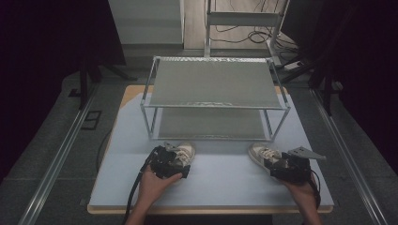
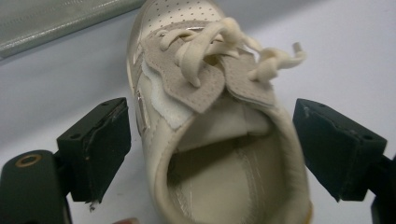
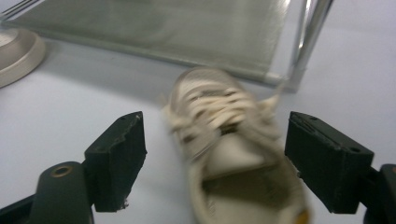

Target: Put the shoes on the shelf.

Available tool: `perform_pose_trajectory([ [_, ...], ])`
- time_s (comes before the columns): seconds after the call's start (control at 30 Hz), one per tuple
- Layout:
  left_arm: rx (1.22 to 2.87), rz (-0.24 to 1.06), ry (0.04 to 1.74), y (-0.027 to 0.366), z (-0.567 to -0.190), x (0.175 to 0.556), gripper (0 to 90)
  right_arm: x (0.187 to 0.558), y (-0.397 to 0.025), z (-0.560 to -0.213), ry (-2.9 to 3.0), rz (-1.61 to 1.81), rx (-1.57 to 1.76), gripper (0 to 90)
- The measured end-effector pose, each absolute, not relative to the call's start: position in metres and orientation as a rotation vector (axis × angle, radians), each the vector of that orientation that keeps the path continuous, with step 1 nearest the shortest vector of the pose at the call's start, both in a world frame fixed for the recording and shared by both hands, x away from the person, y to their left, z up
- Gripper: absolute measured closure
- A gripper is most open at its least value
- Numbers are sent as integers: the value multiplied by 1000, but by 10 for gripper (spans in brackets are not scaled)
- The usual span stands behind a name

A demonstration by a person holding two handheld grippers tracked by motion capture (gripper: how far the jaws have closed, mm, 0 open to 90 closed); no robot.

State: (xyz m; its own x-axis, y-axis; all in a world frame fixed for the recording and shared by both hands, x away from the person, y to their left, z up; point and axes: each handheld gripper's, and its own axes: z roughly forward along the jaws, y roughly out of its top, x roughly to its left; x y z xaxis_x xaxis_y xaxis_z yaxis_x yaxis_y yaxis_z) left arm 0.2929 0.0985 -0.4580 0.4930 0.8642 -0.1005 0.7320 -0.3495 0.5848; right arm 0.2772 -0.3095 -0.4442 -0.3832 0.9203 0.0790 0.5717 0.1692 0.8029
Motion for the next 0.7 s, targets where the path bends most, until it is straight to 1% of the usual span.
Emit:
perform_pose_trajectory([
  [0.17,2185,294,1331,96,-464,298,129,280,-315,-444,2032,1071,1404,193],
  [0.27,2190,284,1339,96,-466,301,121,287,-318,-451,2064,1037,1424,162],
  [0.4,2207,277,1347,93,-470,304,127,298,-315,-464,2128,994,1440,155],
  [0.57,2212,276,1358,92,-472,305,134,305,-313,-472,2154,972,1447,181],
  [0.63,2209,275,1360,93,-472,305,141,307,-311,-476,2176,982,1445,231],
  [0.7,2203,271,1363,93,-473,305,144,308,-310,-477,2179,977,1439,231],
])
